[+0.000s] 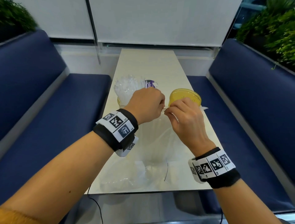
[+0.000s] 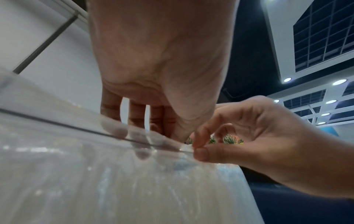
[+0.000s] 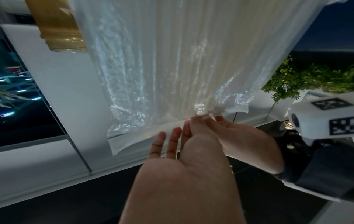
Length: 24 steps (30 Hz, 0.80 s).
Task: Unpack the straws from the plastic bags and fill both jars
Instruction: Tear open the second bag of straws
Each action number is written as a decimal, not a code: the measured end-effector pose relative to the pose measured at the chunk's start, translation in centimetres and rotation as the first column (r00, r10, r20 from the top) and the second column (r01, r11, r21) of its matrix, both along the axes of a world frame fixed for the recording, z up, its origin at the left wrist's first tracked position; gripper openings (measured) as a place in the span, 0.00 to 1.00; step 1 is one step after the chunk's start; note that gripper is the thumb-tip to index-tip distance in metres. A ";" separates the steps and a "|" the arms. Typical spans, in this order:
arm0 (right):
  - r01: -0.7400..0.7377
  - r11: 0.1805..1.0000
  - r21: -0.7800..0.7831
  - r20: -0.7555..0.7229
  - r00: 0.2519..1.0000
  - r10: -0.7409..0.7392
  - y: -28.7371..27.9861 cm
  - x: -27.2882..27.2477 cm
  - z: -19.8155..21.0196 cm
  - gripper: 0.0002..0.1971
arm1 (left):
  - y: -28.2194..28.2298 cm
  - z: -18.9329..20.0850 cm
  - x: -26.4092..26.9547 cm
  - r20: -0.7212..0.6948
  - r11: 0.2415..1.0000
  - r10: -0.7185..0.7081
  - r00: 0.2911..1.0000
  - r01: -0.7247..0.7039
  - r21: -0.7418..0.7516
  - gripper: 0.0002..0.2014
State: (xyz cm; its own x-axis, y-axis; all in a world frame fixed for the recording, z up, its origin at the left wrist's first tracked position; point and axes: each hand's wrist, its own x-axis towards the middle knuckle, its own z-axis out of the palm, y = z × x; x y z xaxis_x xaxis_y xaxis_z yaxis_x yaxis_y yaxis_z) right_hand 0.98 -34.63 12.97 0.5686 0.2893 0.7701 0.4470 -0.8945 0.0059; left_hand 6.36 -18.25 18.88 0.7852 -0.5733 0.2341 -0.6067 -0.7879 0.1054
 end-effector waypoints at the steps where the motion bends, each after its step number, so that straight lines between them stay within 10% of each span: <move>1: 0.004 1.000 -0.001 -0.028 1.000 -0.004 0.0 0.0 0.0 0.04 | -0.3 -0.2 -0.2 0.019 1.000 0.012 1.000 -0.012 0.003 0.11; 21: 0.282 0.935 -0.214 -0.366 0.864 -0.344 -1.0 -1.8 5.0 0.27 | 0.2 1.7 0.4 -0.175 0.996 0.080 0.981 -0.070 0.064 0.21; 24: 0.441 0.875 -0.201 -0.496 0.724 -0.479 -1.0 -2.0 5.3 0.25 | 0.5 1.8 0.4 -0.265 1.000 0.010 0.964 -0.014 -0.014 0.22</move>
State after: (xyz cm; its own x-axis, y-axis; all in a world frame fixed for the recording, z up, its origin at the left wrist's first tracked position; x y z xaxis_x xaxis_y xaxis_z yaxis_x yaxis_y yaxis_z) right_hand -1.06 -35.61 18.25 0.9475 -0.0761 0.3104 -0.0680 -0.9970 -0.0370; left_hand 6.73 -17.73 20.70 0.8273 -0.5612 0.0260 -0.5459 -0.7921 0.2731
